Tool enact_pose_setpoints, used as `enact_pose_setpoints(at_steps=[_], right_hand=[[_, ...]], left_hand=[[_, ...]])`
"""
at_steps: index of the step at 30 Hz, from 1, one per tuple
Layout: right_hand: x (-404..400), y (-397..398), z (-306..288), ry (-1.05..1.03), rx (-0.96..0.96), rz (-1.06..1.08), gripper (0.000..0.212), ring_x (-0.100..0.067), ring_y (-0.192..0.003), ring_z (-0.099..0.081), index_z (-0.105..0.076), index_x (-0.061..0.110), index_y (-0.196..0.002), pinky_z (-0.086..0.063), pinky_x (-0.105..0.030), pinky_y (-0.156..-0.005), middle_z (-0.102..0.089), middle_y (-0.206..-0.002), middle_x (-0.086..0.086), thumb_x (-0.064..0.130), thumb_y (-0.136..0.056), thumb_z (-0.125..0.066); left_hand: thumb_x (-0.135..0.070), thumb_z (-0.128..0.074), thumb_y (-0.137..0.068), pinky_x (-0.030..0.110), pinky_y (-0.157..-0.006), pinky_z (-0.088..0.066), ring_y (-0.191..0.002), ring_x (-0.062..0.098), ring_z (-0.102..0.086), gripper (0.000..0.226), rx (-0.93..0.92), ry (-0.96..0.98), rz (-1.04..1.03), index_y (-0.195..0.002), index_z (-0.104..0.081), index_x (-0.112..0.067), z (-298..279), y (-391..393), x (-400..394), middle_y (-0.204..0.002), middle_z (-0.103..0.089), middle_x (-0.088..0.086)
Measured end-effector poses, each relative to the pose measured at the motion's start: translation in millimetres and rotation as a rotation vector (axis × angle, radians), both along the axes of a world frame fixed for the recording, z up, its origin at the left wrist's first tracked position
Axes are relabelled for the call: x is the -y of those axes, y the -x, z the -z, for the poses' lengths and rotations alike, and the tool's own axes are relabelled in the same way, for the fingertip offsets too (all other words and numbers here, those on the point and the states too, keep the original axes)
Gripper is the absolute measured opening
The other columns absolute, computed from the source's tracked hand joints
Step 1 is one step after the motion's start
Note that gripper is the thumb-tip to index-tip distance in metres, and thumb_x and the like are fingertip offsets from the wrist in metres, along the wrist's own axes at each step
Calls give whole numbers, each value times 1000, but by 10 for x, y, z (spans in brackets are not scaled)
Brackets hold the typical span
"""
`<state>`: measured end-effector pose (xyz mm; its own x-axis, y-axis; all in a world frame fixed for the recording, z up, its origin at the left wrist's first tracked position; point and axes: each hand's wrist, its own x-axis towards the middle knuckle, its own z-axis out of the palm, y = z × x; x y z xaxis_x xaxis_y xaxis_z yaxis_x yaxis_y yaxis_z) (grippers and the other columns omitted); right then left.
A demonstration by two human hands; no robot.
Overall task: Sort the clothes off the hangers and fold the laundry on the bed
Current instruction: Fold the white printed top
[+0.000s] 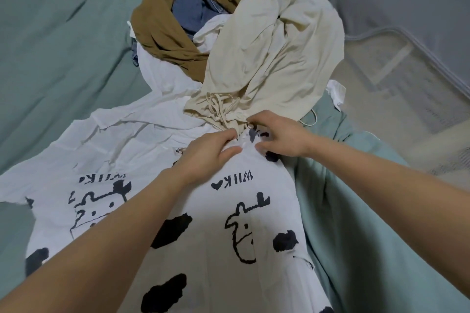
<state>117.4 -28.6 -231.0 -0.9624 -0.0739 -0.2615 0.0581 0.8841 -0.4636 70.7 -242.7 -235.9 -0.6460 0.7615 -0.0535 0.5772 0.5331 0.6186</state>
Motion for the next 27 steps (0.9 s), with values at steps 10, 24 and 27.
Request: enact_pose_setpoints(at_steps=[10, 24, 27], right_hand=[[195, 66, -86, 109, 51, 139, 35, -22, -55, -55, -35, 16, -66, -40, -33, -53, -49, -66, 0, 11, -82, -66], [1086, -1181, 597, -232, -288, -282, 58, -21, -147, -16, -31, 19, -149, -10, -37, -119, -20, -159, -2, 49, -100, -25], [766, -1087, 761, -364, -151, -12, 68, -23, -149, -5, -12, 20, -154, 5, -37, -119, -6, -160, -4, 55, -98, 3]], left_hand=[[-66, -57, -82, 32, -58, -36, -61, 17, -43, 52, -298, 523, 105, -65, -36, -22, -176, 172, 265, -58, -43, -7], [-30, -42, -100, 48, -112, -28, -132, 27, -45, 39, -521, 211, -383, -131, -58, -14, 236, -1276, 956, -139, -54, 4], [-53, -16, -100, 55, -117, -15, -144, 33, -25, 65, -417, 595, -206, -148, -36, -14, 516, -1309, 1212, -156, -29, 8]])
